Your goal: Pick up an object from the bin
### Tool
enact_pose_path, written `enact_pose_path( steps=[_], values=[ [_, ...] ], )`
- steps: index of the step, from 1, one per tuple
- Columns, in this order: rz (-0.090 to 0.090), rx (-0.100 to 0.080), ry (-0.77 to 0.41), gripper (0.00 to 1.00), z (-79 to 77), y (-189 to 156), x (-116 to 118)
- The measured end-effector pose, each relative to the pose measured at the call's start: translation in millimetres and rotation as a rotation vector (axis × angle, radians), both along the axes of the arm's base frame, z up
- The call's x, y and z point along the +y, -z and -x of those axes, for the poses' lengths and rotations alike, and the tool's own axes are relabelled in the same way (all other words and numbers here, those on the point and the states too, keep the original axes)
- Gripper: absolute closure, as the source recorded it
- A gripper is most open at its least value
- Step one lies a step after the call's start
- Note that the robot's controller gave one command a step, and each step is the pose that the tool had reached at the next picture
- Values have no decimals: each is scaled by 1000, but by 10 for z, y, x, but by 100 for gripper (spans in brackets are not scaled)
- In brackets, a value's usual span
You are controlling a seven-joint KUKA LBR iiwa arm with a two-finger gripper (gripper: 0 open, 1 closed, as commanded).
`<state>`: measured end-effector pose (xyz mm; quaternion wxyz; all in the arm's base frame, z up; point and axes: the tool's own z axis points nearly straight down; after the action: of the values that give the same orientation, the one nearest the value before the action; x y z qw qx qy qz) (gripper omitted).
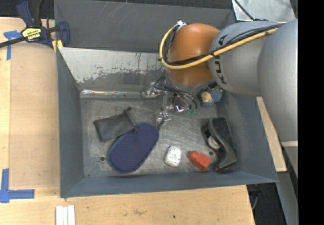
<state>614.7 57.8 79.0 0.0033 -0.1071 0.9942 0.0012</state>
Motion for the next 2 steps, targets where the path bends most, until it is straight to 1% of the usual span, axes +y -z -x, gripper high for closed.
enact_pose_path(
  steps=[1, 2],
  values=[
    [1, -7, 5, 100, -23, -36, -30],
    [1, -7, 77, 100, -44, -1049, 32]
  ],
)
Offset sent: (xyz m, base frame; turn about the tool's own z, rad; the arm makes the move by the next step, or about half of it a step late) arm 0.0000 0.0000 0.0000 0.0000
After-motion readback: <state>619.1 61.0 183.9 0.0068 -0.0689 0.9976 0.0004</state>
